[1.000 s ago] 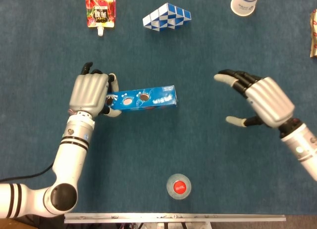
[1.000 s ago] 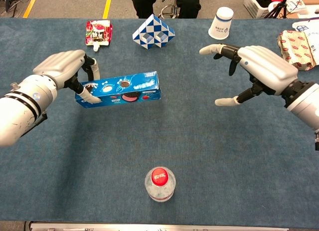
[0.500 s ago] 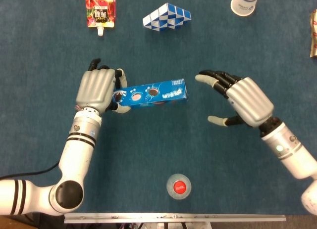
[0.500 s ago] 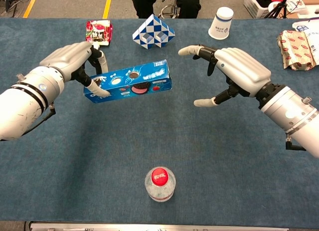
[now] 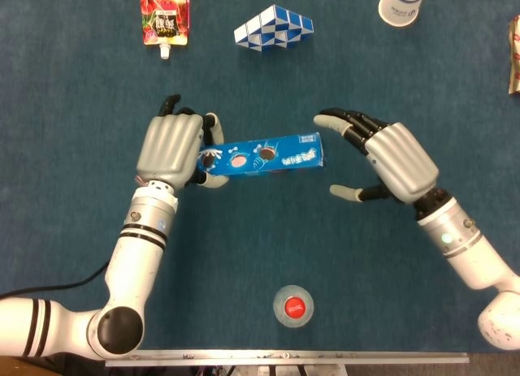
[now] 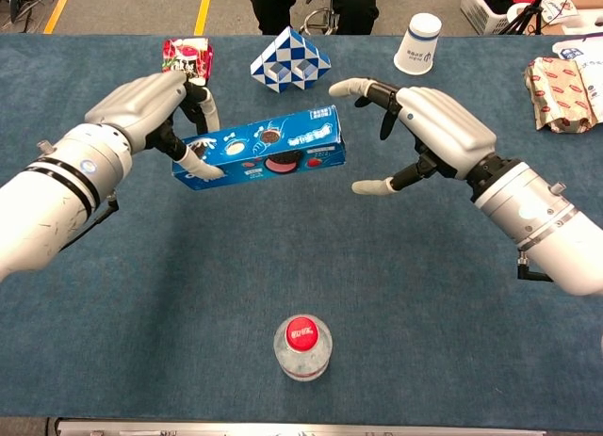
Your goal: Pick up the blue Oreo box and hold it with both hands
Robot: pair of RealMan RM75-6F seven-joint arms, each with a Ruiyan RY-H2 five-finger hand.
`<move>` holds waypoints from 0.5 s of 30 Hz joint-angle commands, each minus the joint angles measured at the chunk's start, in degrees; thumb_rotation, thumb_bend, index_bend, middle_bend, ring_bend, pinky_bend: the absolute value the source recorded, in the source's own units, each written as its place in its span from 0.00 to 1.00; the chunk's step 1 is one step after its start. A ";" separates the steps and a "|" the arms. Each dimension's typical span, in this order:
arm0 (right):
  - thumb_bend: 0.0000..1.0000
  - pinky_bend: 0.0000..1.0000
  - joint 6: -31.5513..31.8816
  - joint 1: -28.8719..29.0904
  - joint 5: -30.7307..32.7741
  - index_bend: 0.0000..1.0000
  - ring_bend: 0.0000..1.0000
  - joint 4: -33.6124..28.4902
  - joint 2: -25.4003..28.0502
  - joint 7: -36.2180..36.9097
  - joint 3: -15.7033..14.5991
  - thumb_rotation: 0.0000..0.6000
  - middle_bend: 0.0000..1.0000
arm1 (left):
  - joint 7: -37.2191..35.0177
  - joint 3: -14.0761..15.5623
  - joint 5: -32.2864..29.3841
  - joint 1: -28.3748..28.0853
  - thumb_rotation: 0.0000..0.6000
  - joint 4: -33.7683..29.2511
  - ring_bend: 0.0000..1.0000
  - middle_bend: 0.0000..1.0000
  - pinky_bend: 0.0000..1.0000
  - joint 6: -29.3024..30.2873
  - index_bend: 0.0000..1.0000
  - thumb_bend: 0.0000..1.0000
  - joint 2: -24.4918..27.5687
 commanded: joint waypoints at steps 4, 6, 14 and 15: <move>0.00 0.44 1.64 0.02 -0.28 0.18 0.24 1.97 -2.06 1.70 0.04 1.00 0.25 | -0.08 0.36 0.77 -0.40 1.00 -0.32 0.32 0.69 0.10 0.20 0.64 0.06 -0.82; 0.00 0.44 2.25 -0.01 -0.42 0.18 0.27 2.79 -2.82 2.35 0.01 1.00 0.27 | -0.07 0.46 1.03 -0.52 1.00 -0.46 0.32 0.69 0.10 0.27 0.64 0.06 -1.04; 0.00 0.53 7.41 -1.00 -1.18 0.41 0.45 6.59 -6.60 4.84 0.80 1.00 0.45 | -0.26 0.76 1.54 -0.58 1.00 -0.91 0.32 0.69 0.10 0.72 0.64 0.06 -1.38; 0.00 0.54 7.88 -1.10 -1.18 0.43 0.48 6.95 -6.98 5.03 0.91 1.00 0.48 | -0.34 0.77 1.52 -0.55 1.00 -0.94 0.32 0.69 0.10 0.73 0.64 0.06 -1.38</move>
